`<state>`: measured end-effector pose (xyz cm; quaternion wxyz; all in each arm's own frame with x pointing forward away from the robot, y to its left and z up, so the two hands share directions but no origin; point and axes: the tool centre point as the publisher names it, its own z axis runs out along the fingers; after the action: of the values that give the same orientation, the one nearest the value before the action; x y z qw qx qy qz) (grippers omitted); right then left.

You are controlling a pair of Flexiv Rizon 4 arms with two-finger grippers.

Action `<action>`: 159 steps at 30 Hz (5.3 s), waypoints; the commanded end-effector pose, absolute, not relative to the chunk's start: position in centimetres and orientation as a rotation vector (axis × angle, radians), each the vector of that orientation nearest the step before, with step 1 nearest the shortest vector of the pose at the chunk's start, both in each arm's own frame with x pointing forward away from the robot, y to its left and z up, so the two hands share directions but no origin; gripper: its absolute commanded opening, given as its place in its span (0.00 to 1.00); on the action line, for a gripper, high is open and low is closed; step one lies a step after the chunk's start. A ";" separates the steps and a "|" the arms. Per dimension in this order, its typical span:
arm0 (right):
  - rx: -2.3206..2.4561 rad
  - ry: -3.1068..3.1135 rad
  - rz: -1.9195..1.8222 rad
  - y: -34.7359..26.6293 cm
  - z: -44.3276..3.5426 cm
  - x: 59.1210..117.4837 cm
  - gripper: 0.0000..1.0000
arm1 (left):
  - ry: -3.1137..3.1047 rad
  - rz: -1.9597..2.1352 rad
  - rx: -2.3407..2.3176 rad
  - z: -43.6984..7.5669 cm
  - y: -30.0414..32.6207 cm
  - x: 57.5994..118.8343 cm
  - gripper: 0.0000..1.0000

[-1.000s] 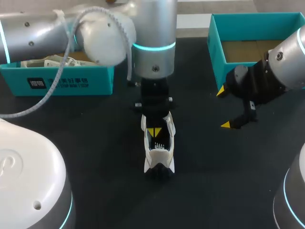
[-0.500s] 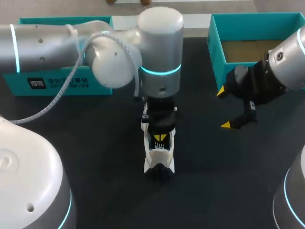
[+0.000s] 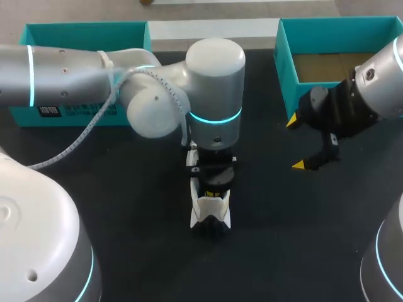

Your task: Take the shoe out of the shoebox, open the shoe tongue, remove and reinsert the insole, then place the shoe into the shoebox

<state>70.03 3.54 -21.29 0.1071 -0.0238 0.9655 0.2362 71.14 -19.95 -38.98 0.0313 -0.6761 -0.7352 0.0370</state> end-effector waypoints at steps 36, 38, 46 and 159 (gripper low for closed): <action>-0.068 2.842 0.691 3.7 -21.4 70.0 1.00 | -2.281 0.044 -2.212 -35.4 -18.0 71.1 0.00; -0.068 2.842 0.691 3.7 -21.4 70.0 1.00 | -2.319 -0.010 -2.230 -34.7 -18.0 71.7 0.00; -0.068 2.842 0.691 3.7 -21.4 70.0 1.00 | -2.435 -0.199 -2.269 -33.1 -17.6 74.1 0.00; -0.068 2.842 0.691 3.7 -21.4 70.0 1.00 | -2.380 -0.122 -2.342 -33.1 -18.6 74.9 0.43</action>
<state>70.03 3.53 -21.26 0.1069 -0.0241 0.9654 0.2365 75.12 -18.22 -32.11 -0.0963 -0.6991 -0.7077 -0.0342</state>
